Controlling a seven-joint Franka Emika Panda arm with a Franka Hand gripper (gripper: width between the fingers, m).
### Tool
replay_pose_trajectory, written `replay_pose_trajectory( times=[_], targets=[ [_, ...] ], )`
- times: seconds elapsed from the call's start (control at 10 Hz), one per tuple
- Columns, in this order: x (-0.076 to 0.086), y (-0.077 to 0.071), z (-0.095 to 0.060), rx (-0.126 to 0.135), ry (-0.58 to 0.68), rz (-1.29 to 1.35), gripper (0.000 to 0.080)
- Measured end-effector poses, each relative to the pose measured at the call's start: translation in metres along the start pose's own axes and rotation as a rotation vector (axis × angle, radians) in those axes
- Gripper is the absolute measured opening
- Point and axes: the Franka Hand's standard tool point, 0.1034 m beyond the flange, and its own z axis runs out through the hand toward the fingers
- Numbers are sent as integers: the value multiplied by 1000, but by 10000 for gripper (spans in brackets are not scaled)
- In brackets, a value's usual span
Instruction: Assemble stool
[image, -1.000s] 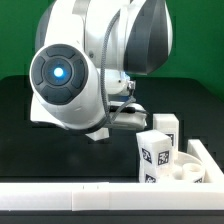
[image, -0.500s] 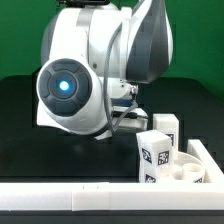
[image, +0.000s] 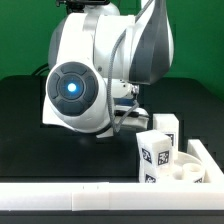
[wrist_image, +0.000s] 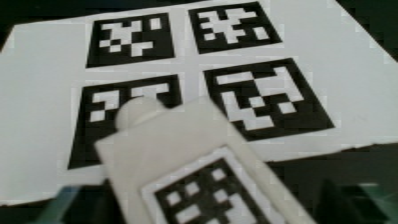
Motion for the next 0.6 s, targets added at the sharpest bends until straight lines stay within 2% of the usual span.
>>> replay_pose_trajectory(
  times=[0.1, 0.2, 0.4, 0.6],
  targets=[
    [0, 0, 0, 0, 0, 0, 468],
    [-2, -1, -4, 0, -4, 0, 320],
    [-6, -14, -52, 5, 52, -1, 320],
    [-34, -28, -97, -2, 106, -22, 320]
  ],
)
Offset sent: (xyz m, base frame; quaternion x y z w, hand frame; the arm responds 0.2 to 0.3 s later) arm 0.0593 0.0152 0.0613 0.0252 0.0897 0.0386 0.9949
